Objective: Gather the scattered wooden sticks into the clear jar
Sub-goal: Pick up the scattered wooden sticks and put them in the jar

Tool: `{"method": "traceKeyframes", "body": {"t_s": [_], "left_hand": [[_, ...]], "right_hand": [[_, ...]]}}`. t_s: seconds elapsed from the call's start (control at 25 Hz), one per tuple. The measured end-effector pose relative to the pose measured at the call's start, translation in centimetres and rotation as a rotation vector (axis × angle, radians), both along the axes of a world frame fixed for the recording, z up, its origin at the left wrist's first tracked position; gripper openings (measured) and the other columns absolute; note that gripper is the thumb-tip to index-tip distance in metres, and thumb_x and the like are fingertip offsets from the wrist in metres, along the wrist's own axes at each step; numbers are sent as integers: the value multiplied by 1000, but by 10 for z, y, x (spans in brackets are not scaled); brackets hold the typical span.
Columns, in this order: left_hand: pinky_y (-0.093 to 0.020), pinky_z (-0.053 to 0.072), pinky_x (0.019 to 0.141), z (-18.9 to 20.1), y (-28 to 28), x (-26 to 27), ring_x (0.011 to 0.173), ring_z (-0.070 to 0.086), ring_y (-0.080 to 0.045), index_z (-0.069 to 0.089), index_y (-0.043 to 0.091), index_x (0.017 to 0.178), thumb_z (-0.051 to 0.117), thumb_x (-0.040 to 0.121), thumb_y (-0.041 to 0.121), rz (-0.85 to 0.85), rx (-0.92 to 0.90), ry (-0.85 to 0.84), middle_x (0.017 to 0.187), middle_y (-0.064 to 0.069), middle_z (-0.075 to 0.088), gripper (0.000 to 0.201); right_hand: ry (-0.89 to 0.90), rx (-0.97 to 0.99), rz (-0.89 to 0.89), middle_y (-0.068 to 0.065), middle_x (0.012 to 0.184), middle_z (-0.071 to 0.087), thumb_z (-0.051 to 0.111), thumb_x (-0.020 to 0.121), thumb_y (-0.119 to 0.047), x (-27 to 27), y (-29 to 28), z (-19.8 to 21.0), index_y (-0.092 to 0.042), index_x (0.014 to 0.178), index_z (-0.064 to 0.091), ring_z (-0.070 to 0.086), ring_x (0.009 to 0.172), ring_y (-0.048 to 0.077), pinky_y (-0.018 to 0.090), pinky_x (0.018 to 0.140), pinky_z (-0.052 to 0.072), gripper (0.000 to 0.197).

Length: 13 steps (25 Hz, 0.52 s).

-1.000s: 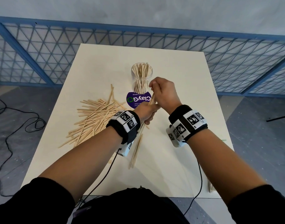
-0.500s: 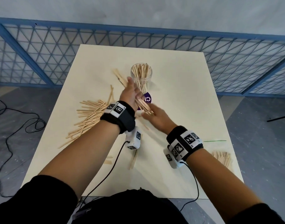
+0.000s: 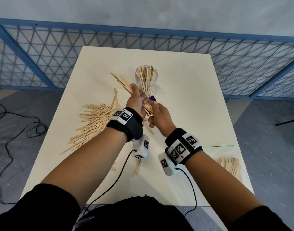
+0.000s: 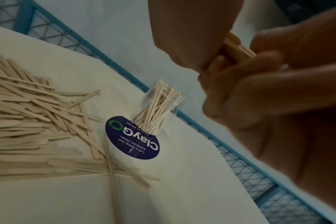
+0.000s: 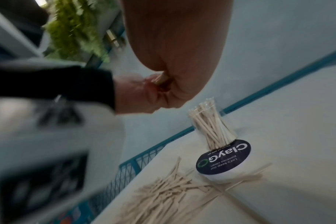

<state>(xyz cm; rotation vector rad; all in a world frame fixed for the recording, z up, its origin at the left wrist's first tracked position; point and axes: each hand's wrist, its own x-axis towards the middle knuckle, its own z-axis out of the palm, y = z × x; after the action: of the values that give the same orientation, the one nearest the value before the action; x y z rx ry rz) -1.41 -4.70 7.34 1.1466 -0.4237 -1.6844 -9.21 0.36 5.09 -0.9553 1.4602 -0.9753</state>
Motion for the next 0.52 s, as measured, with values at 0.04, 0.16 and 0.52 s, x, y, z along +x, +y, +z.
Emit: {"method": "traceKeyframes", "body": {"t_s": [0.04,0.16,0.52], "left_hand": [[-22,37,48,1,2,-1,29,33,-5,32,18,59,23,95,55,-23,-16,-57,40,8,29,52],[-17,44,45,0,7,1,32,44,-3,31,18,61,29,78,71,-98,-112,-100,40,8,35,56],[-16,37,42,-13,1,8,55,53,-6,33,24,58,58,19,88,-338,-291,-66,45,12,44,80]], "right_hand": [[-13,34,39,5,65,49,31,100,-36,-4,0,4,-7,87,53,43,45,16,23,40,37,38],[-86,118,155,4,68,58,36,98,-39,-17,-4,10,-9,84,58,48,41,10,18,36,38,40],[-115,136,319,-3,70,40,30,100,-28,-25,-11,10,-17,79,48,30,37,0,13,35,22,30]]}}
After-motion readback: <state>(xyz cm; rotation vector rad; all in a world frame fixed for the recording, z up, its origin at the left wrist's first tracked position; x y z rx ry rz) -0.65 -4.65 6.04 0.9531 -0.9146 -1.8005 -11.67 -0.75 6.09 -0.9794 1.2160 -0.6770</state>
